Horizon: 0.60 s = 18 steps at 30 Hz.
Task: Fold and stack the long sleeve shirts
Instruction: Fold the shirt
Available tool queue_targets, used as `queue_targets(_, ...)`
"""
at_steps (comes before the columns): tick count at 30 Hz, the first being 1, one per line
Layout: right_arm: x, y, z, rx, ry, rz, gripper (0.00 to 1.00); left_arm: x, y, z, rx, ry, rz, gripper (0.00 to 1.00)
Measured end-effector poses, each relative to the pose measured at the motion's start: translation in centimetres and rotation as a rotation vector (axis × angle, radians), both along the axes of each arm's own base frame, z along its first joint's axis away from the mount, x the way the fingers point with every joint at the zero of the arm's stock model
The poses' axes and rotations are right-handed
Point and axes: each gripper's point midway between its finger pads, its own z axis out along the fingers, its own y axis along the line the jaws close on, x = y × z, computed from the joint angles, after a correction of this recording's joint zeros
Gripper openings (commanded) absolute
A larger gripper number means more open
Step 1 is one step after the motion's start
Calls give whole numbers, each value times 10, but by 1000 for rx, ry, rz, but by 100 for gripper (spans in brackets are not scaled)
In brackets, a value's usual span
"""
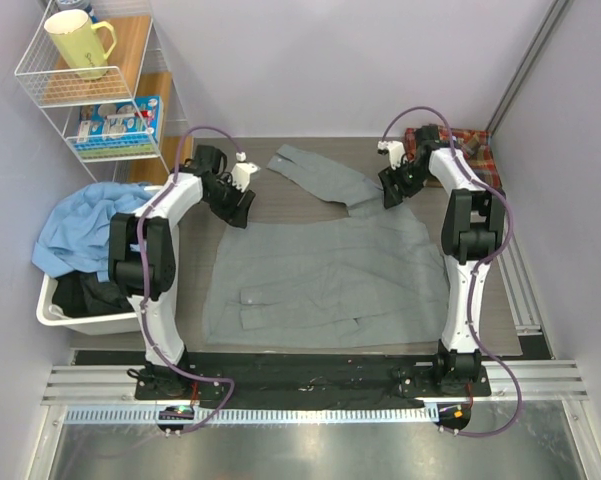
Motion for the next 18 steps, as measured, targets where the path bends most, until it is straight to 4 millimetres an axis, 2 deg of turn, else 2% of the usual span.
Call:
queue_targets(4,6,-4,-15,-26,7,-6,63,3,2,-14,6,31,5,55)
queue_targets(12,16,-12,-14,-75,-38,1,57,4,3,-18,13,34,-9,52)
queue_targets(18,19,-16,-14,-99,-55,9,51,14,4,-28,24,38,-24,51)
